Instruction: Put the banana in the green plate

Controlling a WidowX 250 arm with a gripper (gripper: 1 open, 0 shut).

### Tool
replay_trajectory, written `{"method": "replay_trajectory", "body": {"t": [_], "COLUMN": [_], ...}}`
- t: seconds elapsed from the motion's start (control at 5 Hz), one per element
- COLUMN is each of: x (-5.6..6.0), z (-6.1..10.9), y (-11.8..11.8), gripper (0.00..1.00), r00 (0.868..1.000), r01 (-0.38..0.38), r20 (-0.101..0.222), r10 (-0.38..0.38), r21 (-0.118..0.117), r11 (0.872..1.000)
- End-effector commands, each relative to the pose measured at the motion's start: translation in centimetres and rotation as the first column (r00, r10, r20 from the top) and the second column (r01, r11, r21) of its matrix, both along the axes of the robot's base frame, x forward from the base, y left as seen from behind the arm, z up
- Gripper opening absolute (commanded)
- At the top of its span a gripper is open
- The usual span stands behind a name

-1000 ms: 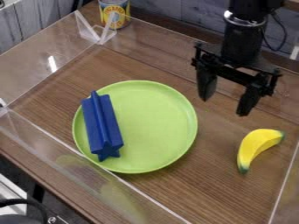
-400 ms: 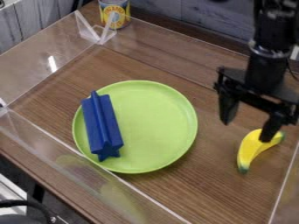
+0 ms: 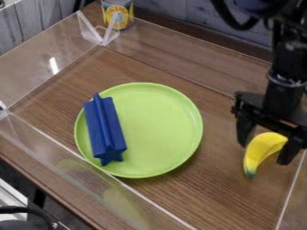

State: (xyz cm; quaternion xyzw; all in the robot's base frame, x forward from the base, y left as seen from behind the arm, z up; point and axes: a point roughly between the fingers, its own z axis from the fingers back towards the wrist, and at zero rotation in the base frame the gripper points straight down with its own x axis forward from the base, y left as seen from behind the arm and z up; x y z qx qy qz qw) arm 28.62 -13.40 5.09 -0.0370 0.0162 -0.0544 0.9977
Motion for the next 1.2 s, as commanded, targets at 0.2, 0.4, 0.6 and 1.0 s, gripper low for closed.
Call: {"method": "replay_trajectory", "body": {"t": [0.2,0.4,0.6,1.0], "x": [1.1,1.6,2.1,3.2], "z": [-0.4,-0.9,-0.9,0.0], "y": [-2.4,-2.4,-2.2,0.1], "gripper": [1.0,1.0,0.0,0.0], "r00": [0.996,0.989,0.979,0.982], "r01": [-0.079,-0.14,-0.202,-0.189], "r20": [0.041,0.042,0.037,0.005], "r10": [0.08,0.141,0.202,0.189], "r21": [-0.024,-0.022,-0.013,0.037], "r11": [0.997,0.99,0.979,0.981]}}
